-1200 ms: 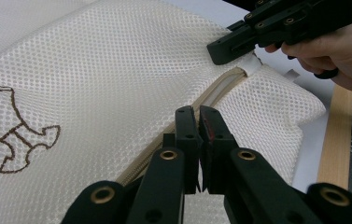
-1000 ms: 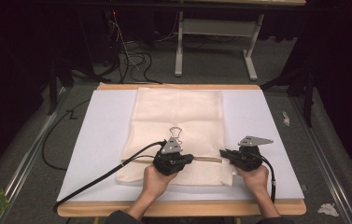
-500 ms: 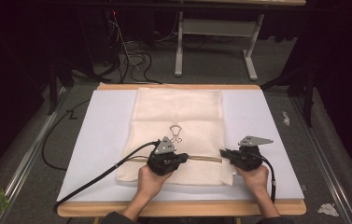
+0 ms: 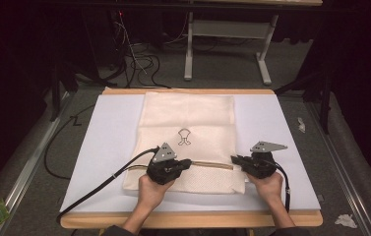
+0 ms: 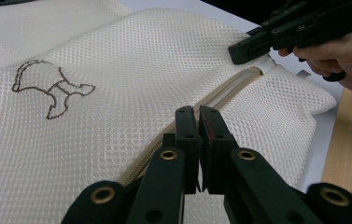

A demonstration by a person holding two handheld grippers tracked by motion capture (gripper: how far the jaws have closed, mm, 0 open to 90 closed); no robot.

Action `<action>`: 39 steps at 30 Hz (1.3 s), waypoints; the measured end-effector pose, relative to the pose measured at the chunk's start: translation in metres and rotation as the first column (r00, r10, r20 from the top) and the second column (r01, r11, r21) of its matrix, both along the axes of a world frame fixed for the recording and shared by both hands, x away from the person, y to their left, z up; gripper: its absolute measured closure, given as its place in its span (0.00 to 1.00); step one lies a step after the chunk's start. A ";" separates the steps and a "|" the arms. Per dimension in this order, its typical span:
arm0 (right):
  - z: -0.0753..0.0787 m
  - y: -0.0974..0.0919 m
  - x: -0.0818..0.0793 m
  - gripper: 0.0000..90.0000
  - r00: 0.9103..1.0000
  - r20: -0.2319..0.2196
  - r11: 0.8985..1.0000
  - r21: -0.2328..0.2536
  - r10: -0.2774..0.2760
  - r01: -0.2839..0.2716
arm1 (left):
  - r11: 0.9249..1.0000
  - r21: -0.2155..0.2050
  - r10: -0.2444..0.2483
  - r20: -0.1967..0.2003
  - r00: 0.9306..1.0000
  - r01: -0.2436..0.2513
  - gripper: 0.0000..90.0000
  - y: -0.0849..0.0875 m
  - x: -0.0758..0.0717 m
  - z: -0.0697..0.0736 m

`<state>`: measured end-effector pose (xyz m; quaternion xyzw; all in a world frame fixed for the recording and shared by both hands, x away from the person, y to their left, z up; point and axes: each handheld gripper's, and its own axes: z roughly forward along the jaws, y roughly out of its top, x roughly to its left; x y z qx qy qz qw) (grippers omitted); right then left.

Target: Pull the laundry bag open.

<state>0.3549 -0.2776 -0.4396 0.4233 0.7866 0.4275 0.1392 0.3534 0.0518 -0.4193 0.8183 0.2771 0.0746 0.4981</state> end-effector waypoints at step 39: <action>-0.001 0.002 0.001 0.98 1.000 -0.010 1.000 0.004 0.010 -0.010 | 1.000 0.002 0.024 -0.013 1.000 -0.024 0.97 0.026 -0.005 -0.004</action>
